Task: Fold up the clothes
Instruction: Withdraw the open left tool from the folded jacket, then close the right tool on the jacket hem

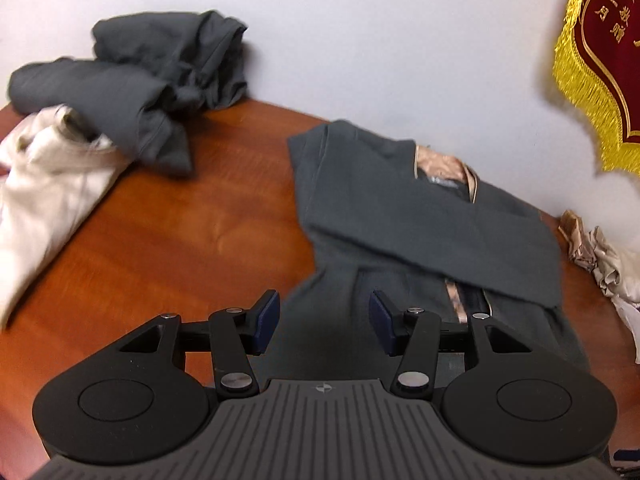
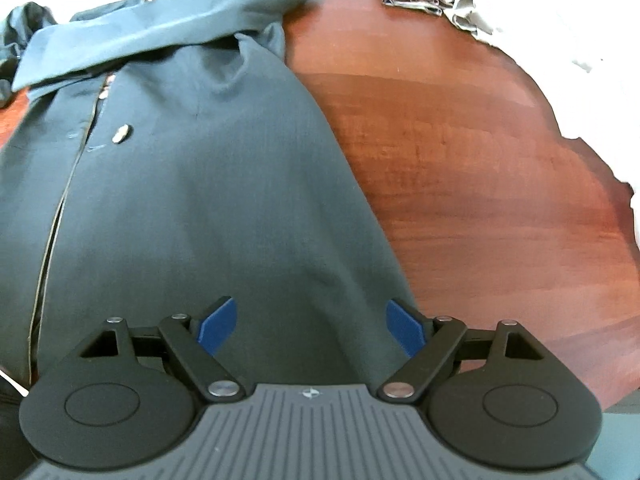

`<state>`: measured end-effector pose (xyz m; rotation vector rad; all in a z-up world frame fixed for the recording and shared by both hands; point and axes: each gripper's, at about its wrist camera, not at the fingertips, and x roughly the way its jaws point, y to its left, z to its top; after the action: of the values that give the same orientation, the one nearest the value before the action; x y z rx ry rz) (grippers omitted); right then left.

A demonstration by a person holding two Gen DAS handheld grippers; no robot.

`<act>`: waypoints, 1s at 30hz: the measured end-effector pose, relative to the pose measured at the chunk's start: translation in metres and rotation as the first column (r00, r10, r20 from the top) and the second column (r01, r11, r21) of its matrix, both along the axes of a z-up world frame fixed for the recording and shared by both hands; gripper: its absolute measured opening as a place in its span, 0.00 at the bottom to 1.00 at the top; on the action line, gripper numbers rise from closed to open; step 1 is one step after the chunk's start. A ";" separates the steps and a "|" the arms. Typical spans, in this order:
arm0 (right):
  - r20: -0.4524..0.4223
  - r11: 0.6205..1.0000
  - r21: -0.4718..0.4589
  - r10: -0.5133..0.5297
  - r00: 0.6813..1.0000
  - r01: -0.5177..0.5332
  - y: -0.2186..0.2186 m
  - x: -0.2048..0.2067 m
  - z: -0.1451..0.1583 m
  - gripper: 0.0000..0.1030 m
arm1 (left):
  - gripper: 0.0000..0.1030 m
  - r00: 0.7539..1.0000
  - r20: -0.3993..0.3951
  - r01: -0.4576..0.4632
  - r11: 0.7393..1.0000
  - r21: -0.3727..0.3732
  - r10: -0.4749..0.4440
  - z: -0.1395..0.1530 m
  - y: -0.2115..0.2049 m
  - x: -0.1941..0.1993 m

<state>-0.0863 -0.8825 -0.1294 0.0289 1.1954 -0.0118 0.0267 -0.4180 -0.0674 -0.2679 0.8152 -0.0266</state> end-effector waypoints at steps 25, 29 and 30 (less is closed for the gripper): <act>0.047 0.996 0.048 0.072 0.996 -0.074 -0.084 -0.044 -0.013 0.63 | 0.51 0.982 -0.090 -0.162 0.986 0.048 0.165 -0.016 -0.058 -0.115; 0.046 0.992 0.098 0.070 0.996 -0.075 -0.084 -0.044 -0.015 0.15 | 0.51 0.978 -0.089 -0.182 0.981 0.062 0.187 -0.013 -0.056 -0.121; 0.052 0.991 0.109 0.067 0.996 -0.072 -0.084 -0.045 -0.013 0.10 | 0.51 0.977 -0.088 -0.186 0.980 0.064 0.192 -0.013 -0.054 -0.122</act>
<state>-0.1313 -0.9666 -0.1425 0.0846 1.1475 0.1161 -0.0954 -0.4723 -0.0802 -0.2948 0.8797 0.1885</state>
